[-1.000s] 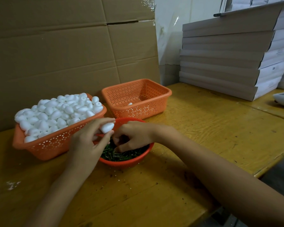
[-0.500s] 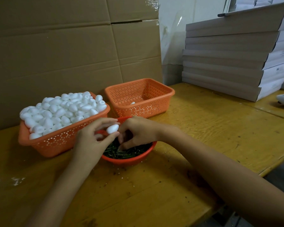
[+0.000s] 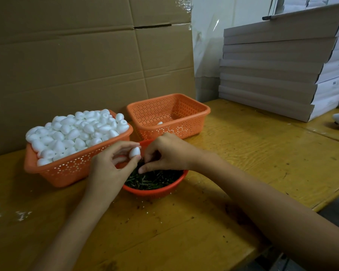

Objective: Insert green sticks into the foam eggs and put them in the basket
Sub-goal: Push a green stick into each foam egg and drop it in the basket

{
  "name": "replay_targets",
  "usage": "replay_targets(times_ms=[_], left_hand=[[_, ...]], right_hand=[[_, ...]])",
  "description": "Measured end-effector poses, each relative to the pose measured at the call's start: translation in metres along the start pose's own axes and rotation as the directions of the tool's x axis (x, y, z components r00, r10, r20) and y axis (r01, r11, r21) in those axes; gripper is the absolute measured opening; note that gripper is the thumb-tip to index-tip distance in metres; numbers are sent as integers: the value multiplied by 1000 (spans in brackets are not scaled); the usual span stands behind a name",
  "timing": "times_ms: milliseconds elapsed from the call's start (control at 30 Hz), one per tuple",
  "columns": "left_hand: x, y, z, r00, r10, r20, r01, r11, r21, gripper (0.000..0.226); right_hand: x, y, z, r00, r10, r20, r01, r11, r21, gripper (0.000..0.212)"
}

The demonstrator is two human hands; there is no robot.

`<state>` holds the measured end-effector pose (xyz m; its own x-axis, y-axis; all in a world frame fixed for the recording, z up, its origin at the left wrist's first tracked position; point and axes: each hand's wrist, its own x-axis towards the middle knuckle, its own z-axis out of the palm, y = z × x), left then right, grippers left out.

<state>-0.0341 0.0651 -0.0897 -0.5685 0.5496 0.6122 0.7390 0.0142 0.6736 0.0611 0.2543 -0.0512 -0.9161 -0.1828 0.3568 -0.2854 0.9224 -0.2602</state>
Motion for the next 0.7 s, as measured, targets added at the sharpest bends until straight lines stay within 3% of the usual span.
replay_targets(times_ms=[267, 467, 700], left_hand=[[-1, 5, -1, 999, 34, -4, -34, 999, 32, 19], [-2, 9, -1, 999, 40, -9, -40, 999, 19, 26], [-5, 26, 8, 969, 239, -68, -234, 970, 73, 25]], right_hand=[[-1, 0, -1, 999, -37, -16, 36, 997, -69, 50], [-1, 1, -1, 998, -58, -3, 58, 993, -105, 47], [-1, 3, 1, 994, -91, -54, 85, 991, -107, 34]])
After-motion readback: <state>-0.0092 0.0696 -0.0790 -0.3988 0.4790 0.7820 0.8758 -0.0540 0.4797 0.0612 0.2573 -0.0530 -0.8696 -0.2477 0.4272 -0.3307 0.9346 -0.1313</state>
